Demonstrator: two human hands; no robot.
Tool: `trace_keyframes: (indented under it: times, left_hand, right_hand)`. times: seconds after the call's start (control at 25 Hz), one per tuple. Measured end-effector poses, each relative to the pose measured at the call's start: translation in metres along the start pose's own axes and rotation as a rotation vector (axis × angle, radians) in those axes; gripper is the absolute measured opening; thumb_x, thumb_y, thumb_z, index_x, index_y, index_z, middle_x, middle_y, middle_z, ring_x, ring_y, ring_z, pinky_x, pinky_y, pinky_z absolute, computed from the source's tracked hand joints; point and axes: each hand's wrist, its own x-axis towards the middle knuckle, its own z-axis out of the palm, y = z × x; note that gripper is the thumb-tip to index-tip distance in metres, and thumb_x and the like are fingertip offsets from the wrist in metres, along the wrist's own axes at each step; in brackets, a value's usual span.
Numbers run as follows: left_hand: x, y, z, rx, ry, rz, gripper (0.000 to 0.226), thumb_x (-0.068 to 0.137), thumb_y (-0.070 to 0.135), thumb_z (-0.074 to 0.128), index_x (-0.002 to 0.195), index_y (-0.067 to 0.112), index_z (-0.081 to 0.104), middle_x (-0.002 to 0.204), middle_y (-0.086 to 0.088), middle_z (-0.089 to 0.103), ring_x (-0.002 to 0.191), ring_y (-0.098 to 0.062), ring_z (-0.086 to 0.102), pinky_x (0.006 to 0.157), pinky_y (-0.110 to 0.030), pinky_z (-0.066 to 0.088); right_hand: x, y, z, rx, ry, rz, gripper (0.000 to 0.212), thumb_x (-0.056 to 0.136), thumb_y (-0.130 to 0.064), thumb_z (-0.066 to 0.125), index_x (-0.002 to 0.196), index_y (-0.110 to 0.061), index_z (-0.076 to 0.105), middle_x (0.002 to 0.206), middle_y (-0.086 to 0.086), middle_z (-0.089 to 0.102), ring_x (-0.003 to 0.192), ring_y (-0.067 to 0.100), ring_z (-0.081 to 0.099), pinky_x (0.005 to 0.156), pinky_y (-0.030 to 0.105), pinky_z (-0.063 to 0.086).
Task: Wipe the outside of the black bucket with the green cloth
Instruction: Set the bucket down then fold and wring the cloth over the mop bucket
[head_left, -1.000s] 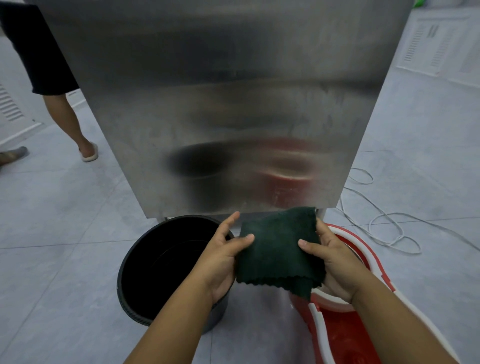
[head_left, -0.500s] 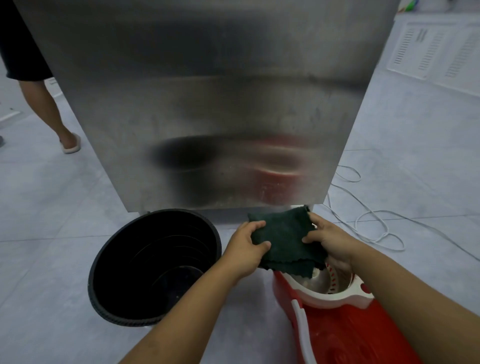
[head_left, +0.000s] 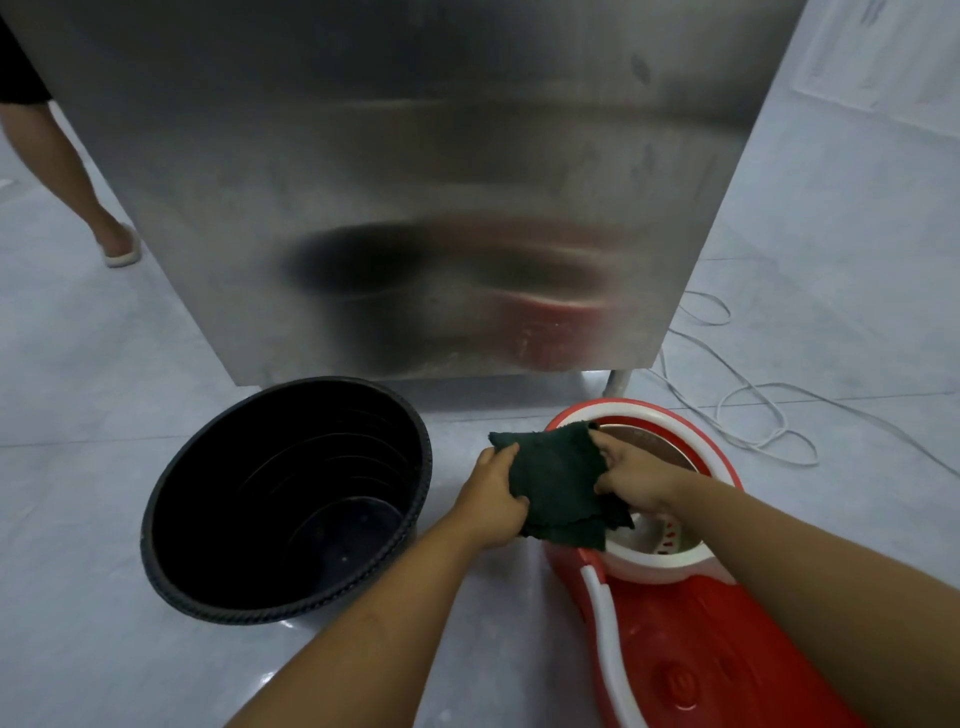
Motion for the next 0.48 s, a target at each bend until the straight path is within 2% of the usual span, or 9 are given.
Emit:
trace_keyframes:
  times: [0.12,0.2,0.36,0.48]
  left_hand:
    - [0.006,-0.005,0.006,-0.033,-0.011,-0.015,0.076,0.088,0.003,0.056,0.154,0.015,0.020,0.156,-0.004,0.020,0.137,-0.031,0.036,0.107,-0.044,0.045]
    - [0.008,-0.007,0.009,-0.032,-0.010,-0.022,0.076,0.089,0.002,0.055,0.154,0.015,0.018,0.157,-0.004,0.018,0.139,-0.029,0.035,0.110,-0.039,0.041]
    - [0.009,-0.012,0.017,-0.023,-0.024,-0.049,0.076,0.091,0.002,0.053,0.155,0.016,0.014,0.159,-0.005,0.016,0.141,-0.029,0.032,0.113,-0.034,0.035]
    - [0.012,-0.012,0.021,-0.025,-0.032,-0.053,0.077,0.090,0.000,0.052,0.155,0.016,0.013,0.158,-0.008,0.016,0.140,-0.029,0.033,0.112,-0.034,0.037]
  right_hand:
    - [0.010,0.012,-0.003,0.001,0.008,-0.022,0.081,0.086,0.001,0.055,0.147,-0.041,0.025,0.151,-0.001,0.039,0.130,0.029,0.046,0.103,0.051,0.045]
    - [0.013,0.017,0.000,0.010,0.021,-0.040,0.080,0.085,0.000,0.056,0.146,-0.043,0.027,0.149,-0.001,0.041,0.131,0.029,0.045,0.104,0.054,0.044]
    - [0.016,0.025,0.006,0.055,0.047,-0.041,0.077,0.087,0.003,0.055,0.145,-0.039,0.029,0.143,0.000,0.048,0.125,0.028,0.051,0.101,0.048,0.047]
    - [0.016,0.027,0.007,0.080,0.056,-0.044,0.076,0.089,0.002,0.057,0.147,-0.035,0.026,0.145,0.001,0.047,0.125,0.027,0.052,0.100,0.043,0.049]
